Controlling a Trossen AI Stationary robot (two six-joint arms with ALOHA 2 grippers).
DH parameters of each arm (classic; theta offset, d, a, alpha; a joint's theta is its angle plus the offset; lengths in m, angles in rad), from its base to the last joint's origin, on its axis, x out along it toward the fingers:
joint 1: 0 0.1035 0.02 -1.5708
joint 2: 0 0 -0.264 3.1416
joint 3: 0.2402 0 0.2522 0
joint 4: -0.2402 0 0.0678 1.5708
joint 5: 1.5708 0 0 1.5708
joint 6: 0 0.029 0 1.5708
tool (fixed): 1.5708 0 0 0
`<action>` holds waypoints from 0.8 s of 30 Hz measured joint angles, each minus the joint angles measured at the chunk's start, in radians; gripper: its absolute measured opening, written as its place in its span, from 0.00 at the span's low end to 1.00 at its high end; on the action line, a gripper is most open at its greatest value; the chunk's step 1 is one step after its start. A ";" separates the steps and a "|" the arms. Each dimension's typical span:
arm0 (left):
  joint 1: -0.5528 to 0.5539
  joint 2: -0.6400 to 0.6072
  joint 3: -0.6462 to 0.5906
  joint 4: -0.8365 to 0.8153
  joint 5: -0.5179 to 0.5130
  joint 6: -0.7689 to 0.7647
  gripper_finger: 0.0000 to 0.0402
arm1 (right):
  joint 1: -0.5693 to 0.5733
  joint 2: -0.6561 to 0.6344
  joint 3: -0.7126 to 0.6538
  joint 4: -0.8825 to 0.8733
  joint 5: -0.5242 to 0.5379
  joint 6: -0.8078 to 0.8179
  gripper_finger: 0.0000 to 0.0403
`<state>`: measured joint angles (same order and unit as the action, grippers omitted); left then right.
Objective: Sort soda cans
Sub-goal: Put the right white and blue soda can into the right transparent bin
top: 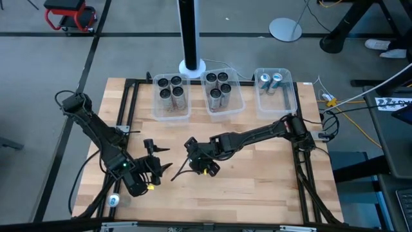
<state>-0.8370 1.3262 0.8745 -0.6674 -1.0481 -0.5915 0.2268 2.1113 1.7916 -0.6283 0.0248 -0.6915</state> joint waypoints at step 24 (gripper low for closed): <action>-0.001 0.000 0.000 0.006 -0.003 -0.008 0.70 | 0.026 -0.259 -0.001 -0.362 0.169 -0.014 0.60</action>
<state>-0.8375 1.3262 0.8745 -0.6613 -1.0512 -0.5990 0.2524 1.8519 1.7911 -0.9905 0.1942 -0.7059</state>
